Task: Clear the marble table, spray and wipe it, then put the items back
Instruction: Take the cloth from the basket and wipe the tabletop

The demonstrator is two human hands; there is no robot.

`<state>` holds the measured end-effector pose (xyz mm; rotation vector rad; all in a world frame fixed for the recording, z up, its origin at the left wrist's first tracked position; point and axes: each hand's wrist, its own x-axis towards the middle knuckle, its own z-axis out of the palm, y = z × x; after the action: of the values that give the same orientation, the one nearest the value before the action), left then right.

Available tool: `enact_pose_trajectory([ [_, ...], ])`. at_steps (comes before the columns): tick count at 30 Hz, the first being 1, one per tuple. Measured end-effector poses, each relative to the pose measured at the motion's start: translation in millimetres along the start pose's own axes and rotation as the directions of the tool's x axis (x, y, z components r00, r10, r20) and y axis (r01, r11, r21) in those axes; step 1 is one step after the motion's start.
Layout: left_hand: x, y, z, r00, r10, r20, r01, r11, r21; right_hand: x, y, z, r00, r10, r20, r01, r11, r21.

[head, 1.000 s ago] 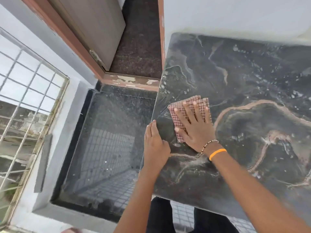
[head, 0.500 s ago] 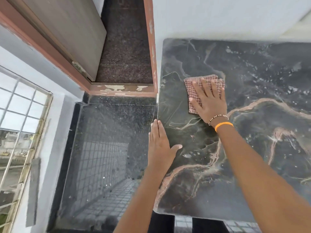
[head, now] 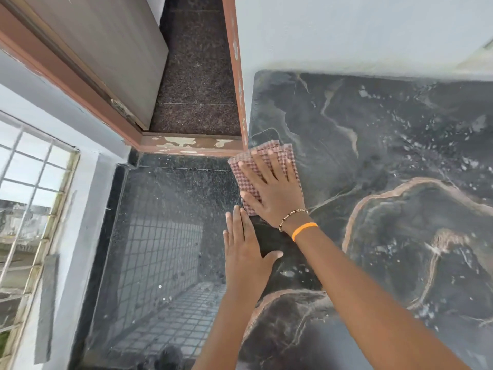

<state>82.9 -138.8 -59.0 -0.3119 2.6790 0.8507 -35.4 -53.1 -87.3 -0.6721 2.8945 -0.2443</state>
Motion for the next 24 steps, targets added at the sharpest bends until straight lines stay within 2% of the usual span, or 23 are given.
enact_pose_trajectory([
  [3, 17.5, 17.2, 0.3, 1.0, 0.016, -0.02, -0.015, 0.999, 0.03, 50.6, 27.0, -8.9, 1.0, 0.008, -0.021, -0.008, 1.0, 0.011],
  [6, 42.3, 31.4, -3.4, 0.999, 0.05, -0.01, -0.049, 0.993, 0.107, 79.2, 72.0, -18.5, 0.989, 0.125, -0.079, -0.122, 0.991, 0.047],
  [10, 59.3, 41.6, -5.9, 0.999, 0.045, 0.026, -0.049, 0.981, 0.188, 58.9, 132.4, -24.7, 0.926, 0.349, -0.142, -0.339, 0.936, 0.092],
  [13, 60.6, 43.8, -5.9, 0.999, 0.023, 0.042, -0.032, 0.976, 0.218, 20.9, 128.8, -19.3, 0.865, 0.484, -0.133, -0.472, 0.874, 0.114],
  [15, 61.3, 44.8, -5.0, 0.999, 0.012, 0.049, -0.022, 0.974, 0.227, 4.8, 104.8, -16.1, 0.885, 0.451, -0.116, -0.441, 0.892, 0.099],
  [18, 62.5, 46.8, -3.6, 0.999, -0.006, 0.046, -0.004, 0.974, 0.226, 13.4, 70.2, -13.9, 0.976, 0.206, -0.076, -0.202, 0.978, 0.052],
  [21, 64.0, 46.3, -2.9, 0.999, -0.02, 0.037, 0.013, 0.985, 0.169, 59.1, 55.8, -14.7, 0.999, -0.008, -0.043, 0.01, 0.999, 0.046],
  [24, 63.7, 45.0, -3.0, 0.999, -0.019, 0.032, 0.014, 0.988, 0.151, 122.4, 58.6, -22.1, 0.999, 0.007, -0.051, -0.005, 0.999, 0.045],
])
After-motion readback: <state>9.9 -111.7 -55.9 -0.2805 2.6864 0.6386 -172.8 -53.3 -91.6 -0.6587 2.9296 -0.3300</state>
